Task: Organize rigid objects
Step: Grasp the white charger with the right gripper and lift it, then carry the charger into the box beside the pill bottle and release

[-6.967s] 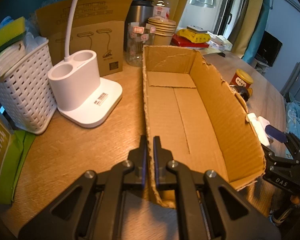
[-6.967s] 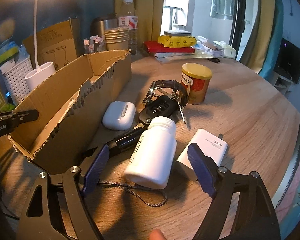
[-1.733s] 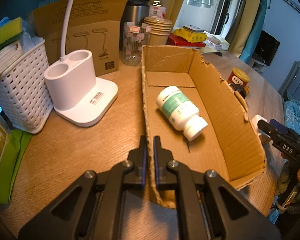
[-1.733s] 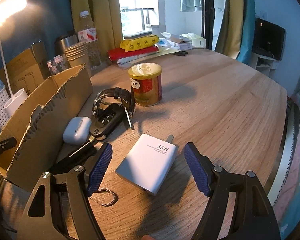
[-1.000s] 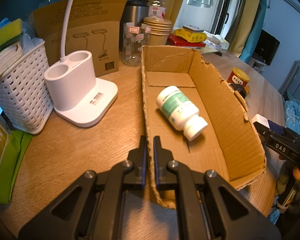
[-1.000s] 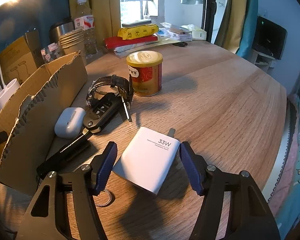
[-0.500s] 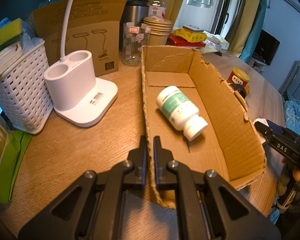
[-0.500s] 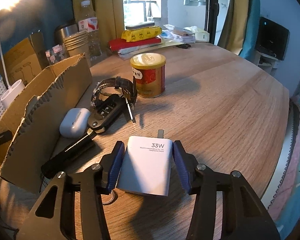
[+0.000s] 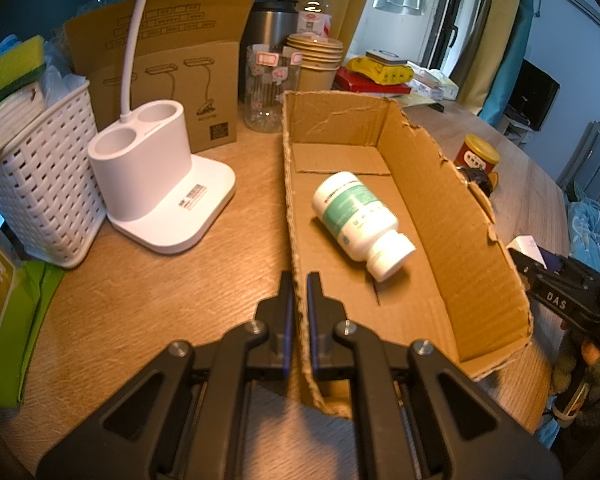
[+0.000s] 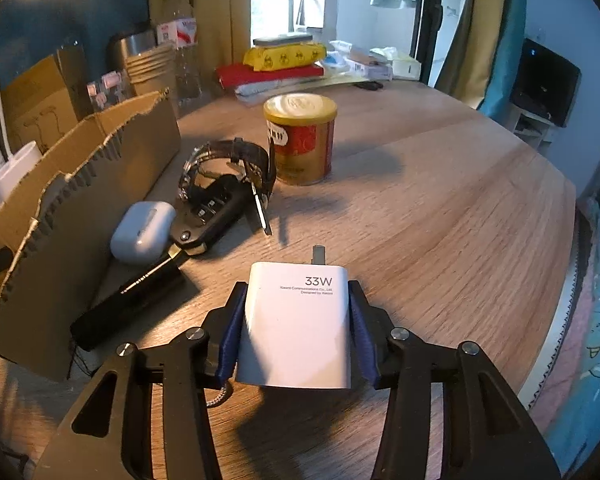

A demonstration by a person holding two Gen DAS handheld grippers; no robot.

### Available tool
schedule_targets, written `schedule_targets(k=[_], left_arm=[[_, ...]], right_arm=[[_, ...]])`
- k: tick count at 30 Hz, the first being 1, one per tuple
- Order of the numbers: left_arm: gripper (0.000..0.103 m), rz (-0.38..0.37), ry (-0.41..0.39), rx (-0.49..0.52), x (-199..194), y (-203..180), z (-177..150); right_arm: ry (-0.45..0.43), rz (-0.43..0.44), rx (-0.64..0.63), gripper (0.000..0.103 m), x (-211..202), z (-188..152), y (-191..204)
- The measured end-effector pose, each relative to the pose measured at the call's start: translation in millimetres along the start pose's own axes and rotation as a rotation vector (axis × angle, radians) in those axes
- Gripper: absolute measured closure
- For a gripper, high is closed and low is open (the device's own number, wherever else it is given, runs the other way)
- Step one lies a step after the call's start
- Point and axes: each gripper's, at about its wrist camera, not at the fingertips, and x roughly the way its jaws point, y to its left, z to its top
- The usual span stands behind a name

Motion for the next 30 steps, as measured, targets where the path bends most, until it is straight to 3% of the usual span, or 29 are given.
schedule_targets(k=[18,30], left_arm=[[0.097,0.0,0.0,-0.001,0,0,0],[0.097,0.0,-0.001,-0.001,0,0,0]], right_arm=[[-0.186,0.162,-0.082,0.053,-73,37,56],[-0.223,0.222,-0.143,0.053,-85,49,91]])
